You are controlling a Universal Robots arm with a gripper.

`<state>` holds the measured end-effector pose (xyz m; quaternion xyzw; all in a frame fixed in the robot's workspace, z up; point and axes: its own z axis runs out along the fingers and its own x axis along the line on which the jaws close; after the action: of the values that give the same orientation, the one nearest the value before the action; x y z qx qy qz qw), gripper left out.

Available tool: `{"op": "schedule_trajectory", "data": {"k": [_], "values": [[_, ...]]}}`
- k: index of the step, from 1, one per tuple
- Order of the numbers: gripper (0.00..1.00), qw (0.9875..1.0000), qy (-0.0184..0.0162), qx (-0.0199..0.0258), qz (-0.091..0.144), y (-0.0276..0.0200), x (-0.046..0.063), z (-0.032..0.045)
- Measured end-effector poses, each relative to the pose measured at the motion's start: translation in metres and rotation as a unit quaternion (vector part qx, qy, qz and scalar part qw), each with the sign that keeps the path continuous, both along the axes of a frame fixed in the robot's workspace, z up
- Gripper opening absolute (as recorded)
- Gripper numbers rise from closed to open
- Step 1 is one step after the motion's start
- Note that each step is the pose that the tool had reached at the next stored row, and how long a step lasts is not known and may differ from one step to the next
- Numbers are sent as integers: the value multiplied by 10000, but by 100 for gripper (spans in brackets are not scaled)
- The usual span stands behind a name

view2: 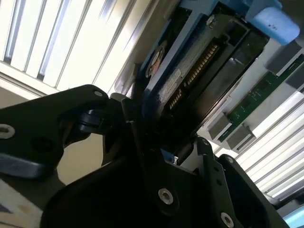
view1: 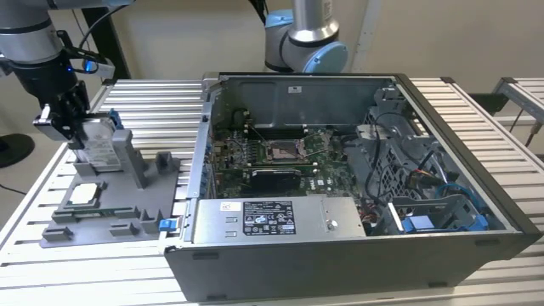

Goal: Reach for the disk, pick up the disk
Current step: 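Pick up the disk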

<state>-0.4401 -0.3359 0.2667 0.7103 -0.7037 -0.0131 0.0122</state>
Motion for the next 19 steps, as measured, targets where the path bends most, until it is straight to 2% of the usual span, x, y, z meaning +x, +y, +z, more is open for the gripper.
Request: {"op": "schedule_trajectory", "data": {"k": [15, 19], "values": [[0, 10000, -1, 3, 1, 0, 0, 21], [0, 10000, 1, 2, 0, -1, 0, 54]]}}
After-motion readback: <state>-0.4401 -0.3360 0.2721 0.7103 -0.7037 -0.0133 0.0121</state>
